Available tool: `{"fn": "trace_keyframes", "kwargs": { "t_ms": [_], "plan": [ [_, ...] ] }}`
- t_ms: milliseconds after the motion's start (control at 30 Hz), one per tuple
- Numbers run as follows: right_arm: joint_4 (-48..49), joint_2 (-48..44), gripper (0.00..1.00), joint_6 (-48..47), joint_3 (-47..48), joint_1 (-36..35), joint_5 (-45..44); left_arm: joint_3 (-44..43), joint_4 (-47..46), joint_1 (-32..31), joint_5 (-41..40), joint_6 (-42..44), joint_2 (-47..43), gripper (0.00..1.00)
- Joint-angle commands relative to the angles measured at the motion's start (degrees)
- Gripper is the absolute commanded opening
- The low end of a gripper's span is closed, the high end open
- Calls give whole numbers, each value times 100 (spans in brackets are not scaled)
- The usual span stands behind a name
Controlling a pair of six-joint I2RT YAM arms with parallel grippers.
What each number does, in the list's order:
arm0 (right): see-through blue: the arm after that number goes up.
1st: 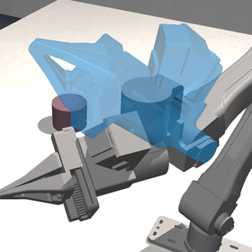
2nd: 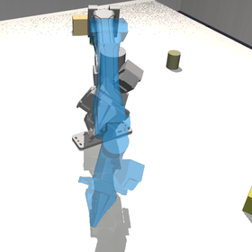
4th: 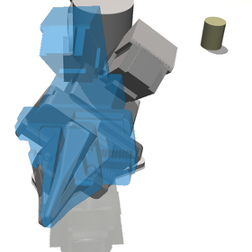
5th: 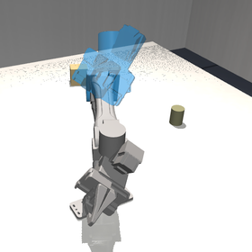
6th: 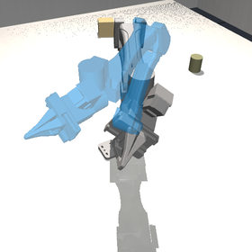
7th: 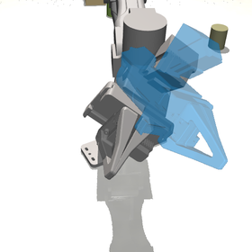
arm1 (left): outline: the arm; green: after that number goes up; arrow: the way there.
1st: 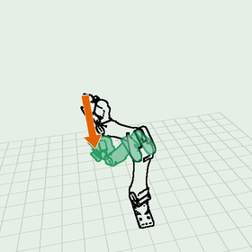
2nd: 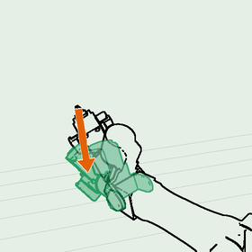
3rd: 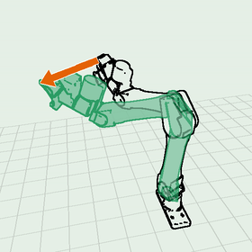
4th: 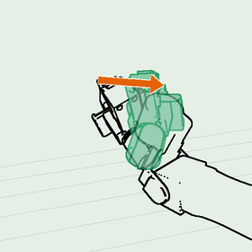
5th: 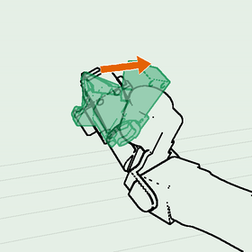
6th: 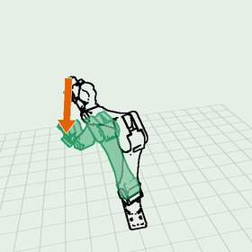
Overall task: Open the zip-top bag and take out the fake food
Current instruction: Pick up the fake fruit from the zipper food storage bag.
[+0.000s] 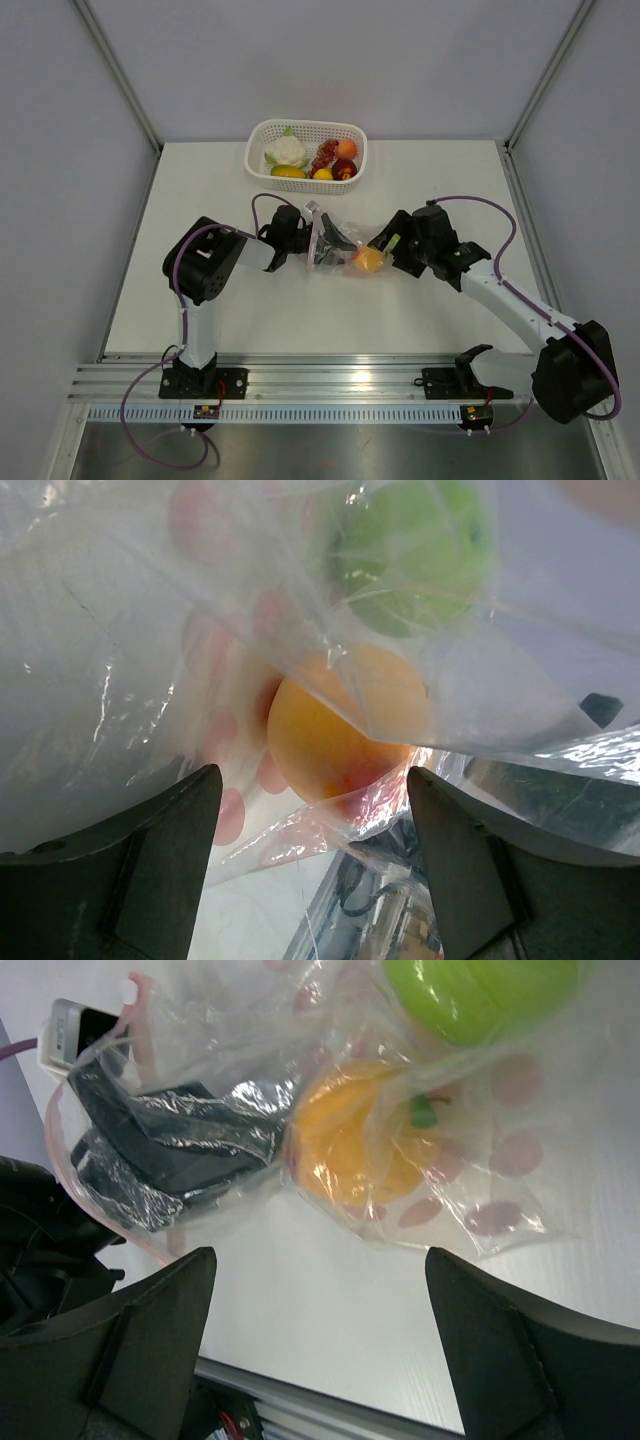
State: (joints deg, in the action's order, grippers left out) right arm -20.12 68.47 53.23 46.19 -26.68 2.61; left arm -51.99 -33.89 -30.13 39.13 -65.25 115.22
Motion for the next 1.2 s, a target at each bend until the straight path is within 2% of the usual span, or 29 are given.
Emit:
{"fn": "trace_keyframes", "kwargs": {
  "t_ms": [0, 200, 333, 567, 700, 800, 833, 967, 1033, 1167],
  "plan": [
    [-423, -517, 93, 380, -198, -74, -95, 31, -267, -46, 59, -49, -316, 78],
    [-256, -1159, 93, 811, -909, -145, -15, 83, -215, -46, -46, 30, -439, 78],
    [235, -1178, 94, 1040, -1288, -162, 152, 92, -293, -46, -47, -5, -413, 79],
    [929, -713, 94, 1233, -1376, -162, -103, 136, -478, -46, 15, -154, -360, 79],
    [1116, -116, 90, 1356, -1245, -162, -444, 127, -522, -46, 6, -154, -316, 81],
    [1203, 175, 74, 1470, -1157, -171, -648, 136, -924, -46, 147, -365, -158, 82],
    [1221, 237, 62, 1497, -1139, -163, -683, 197, -1048, -46, 164, -487, -132, 82],
    [1204, 387, 41, 1559, -1042, -162, -937, 215, -1225, -46, 156, -550, -43, 84],
    [1256, 378, 35, 1602, -1077, -171, -999, 207, -1217, -54, 138, -506, -52, 84],
    [1326, 308, 29, 1629, -1139, -162, -1271, 180, -1015, -54, 33, -339, -96, 84]
  ]
}}
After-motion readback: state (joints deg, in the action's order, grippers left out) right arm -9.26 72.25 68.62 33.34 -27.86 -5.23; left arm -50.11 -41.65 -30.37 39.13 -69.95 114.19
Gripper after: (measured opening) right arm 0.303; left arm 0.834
